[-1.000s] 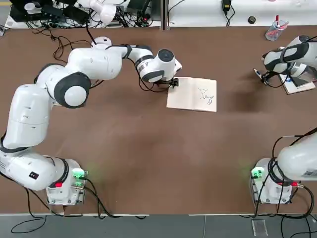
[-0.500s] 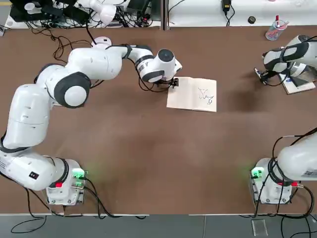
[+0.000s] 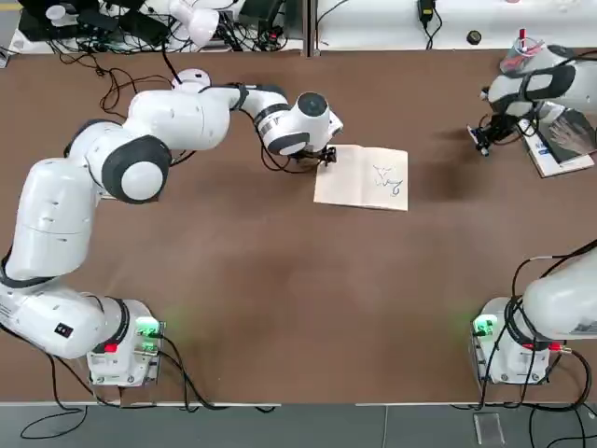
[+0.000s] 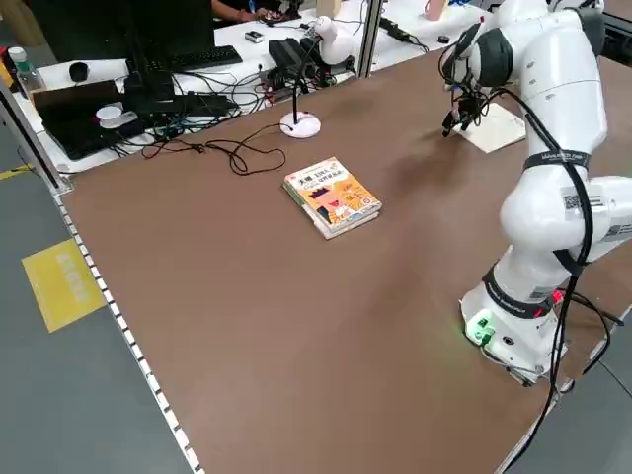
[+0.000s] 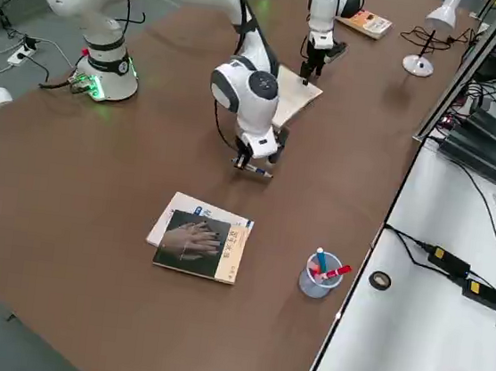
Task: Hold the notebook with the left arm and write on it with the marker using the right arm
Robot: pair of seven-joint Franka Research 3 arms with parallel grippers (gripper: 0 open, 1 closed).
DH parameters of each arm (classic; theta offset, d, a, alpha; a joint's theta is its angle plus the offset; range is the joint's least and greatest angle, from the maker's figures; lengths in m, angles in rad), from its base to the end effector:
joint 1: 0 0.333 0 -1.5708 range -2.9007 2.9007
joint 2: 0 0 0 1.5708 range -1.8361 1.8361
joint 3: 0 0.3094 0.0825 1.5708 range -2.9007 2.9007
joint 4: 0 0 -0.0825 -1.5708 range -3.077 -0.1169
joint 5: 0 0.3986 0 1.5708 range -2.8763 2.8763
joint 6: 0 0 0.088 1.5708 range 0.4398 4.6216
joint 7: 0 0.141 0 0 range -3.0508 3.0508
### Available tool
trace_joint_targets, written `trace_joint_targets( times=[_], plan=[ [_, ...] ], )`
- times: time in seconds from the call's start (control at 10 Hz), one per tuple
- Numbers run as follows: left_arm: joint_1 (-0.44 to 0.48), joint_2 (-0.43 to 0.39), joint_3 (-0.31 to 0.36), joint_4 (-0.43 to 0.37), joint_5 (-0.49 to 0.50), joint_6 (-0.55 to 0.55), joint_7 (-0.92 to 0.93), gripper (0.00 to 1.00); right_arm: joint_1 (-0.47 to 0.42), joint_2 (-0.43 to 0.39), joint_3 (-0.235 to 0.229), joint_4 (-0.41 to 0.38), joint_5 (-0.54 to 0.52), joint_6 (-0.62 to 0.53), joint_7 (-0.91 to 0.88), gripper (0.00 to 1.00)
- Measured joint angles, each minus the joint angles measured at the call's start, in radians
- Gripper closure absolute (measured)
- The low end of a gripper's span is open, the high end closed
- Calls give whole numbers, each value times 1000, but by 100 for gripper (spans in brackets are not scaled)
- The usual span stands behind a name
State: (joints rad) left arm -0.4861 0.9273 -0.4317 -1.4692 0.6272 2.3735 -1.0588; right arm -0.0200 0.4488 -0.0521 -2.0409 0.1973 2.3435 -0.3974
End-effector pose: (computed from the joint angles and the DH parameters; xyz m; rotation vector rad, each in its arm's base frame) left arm 0.4925 -0.5399 0.1169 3.1153 -0.2026 0.2221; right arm 0.5822 -0.0352 0.1575 -2.9860 -0.2705 0.1722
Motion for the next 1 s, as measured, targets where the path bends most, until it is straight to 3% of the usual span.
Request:
trace_joint_targets(
  times=[0.5, 1.0],
  plan=[
    [0, 0, 0, 0, 0, 0, 0, 0, 84, -3, 7, 107, 26, -199, 313, 83],
    [0, 0, 0, 0, 0, 0, 0, 0, 189, -17, 12, 206, 264, -409, 542, 83]
  ],
)
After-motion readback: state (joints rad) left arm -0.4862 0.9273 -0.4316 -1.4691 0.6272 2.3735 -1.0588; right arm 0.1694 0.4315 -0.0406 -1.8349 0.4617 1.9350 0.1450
